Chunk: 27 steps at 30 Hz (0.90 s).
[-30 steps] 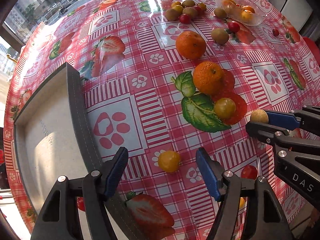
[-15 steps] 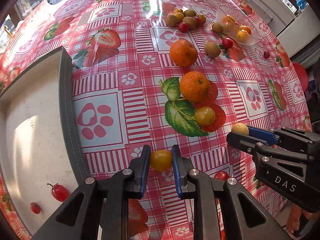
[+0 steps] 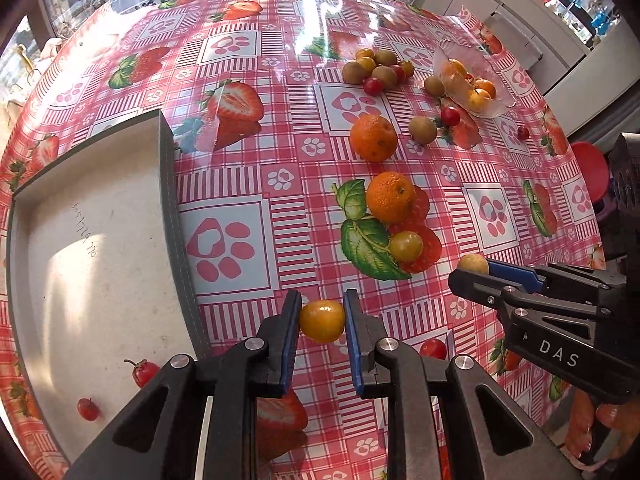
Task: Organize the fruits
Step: 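Carry the yellow tomato and kiwi over the grey tray and release both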
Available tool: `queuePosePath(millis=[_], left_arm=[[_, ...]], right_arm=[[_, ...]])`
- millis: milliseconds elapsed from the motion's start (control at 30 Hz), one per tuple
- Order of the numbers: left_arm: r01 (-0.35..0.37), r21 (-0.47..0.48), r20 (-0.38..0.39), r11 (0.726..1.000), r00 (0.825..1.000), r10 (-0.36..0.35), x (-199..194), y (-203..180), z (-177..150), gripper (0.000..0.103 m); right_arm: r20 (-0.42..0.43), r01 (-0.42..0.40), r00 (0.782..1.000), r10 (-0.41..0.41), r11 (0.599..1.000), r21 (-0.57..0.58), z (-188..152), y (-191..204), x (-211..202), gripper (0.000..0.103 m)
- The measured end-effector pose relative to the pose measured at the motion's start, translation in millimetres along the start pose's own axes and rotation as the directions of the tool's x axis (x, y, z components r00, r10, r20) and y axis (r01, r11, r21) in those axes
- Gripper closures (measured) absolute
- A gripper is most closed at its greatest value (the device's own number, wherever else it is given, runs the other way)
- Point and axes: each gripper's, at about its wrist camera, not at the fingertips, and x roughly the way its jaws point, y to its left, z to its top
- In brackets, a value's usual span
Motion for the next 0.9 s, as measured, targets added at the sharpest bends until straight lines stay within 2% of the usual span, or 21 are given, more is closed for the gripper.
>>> queuePosePath(millis=[367, 900], left_arm=[[-0.022, -0.061, 0.042, 0.998, 0.999, 0.025, -22, 30, -9, 0.08], [-0.078, -0.198, 0.088, 0.977, 0.991, 0.097, -50, 99, -36, 0.08]], right_arm=[[0.003, -0.019, 1.0, 0.019, 0.997, -0.068, 11, 41, 0, 0.075], [-0.009, -0.075, 0.997, 0.075, 0.971, -0.228, 24, 131, 8, 0.075]])
